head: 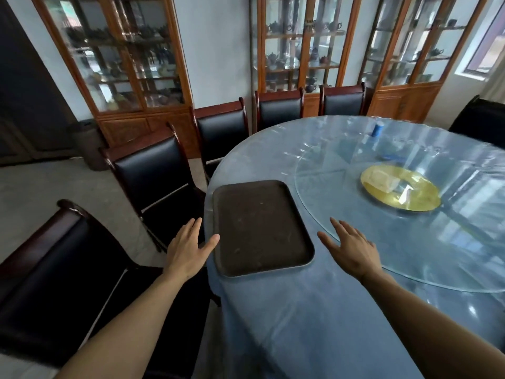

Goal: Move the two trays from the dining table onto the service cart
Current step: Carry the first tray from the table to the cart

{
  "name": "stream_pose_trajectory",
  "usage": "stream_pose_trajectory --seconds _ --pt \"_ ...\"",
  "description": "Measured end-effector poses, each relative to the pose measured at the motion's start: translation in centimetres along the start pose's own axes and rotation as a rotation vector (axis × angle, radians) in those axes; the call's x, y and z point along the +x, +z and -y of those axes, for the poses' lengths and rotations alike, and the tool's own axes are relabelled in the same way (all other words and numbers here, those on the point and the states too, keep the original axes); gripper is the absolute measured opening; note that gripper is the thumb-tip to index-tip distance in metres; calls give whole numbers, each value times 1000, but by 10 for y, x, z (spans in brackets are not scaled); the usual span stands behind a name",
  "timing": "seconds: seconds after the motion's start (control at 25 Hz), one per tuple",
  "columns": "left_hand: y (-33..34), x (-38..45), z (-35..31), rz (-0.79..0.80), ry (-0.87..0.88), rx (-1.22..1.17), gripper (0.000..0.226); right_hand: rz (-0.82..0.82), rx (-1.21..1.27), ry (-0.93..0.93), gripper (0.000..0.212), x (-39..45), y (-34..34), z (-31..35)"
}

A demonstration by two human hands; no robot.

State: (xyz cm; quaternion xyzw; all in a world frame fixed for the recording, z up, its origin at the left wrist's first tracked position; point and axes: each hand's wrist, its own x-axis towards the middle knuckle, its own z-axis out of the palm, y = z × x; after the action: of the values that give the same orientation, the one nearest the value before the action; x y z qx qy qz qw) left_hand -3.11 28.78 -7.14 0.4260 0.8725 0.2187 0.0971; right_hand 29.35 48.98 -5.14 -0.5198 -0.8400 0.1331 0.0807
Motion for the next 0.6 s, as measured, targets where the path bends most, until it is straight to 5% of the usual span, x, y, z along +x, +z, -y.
stream_pose_trajectory --seconds 0.6 --pt "74 179 51 255 -239 -169 77 261 115 176 69 185 86 32"
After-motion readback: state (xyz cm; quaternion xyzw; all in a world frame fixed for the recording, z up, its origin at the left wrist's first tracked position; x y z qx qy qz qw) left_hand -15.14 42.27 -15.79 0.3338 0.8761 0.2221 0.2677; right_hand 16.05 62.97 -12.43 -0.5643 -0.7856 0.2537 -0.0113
